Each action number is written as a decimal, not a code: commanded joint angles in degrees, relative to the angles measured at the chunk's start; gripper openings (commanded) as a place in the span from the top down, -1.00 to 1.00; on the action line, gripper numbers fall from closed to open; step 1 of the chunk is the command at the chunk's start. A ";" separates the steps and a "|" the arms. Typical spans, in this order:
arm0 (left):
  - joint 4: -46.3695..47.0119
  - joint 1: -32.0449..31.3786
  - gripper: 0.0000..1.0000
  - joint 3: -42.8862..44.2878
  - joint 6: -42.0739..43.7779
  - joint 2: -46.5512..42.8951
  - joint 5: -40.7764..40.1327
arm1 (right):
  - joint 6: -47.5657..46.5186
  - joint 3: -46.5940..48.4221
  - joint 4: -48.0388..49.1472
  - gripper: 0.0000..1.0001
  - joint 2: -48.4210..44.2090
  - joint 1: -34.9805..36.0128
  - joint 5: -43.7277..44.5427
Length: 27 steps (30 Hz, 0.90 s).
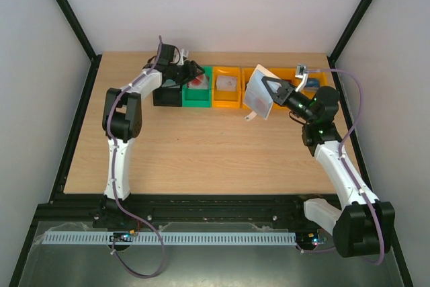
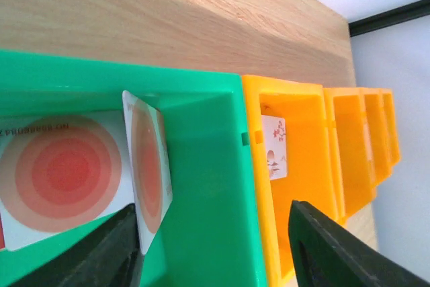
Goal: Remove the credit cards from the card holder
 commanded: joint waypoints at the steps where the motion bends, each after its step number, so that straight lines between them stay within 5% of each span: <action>1: -1.85 -0.24 -0.34 0.49 0.50 0.59 -4.84 | -0.54 0.38 1.19 0.97 -1.53 -0.19 -1.38; 13: -1.70 0.22 -0.78 3.75 4.72 -3.79 -14.63 | 0.27 0.35 1.73 0.97 -2.33 -0.18 -2.19; 20: -2.14 1.65 -0.72 10.86 8.30 -4.62 -14.68 | 0.25 0.82 1.01 0.97 -2.95 -0.19 -3.01; 27: -4.89 4.92 -0.47 11.39 20.90 -12.96 1.05 | -1.69 2.97 -0.78 0.97 -3.53 -0.22 -6.78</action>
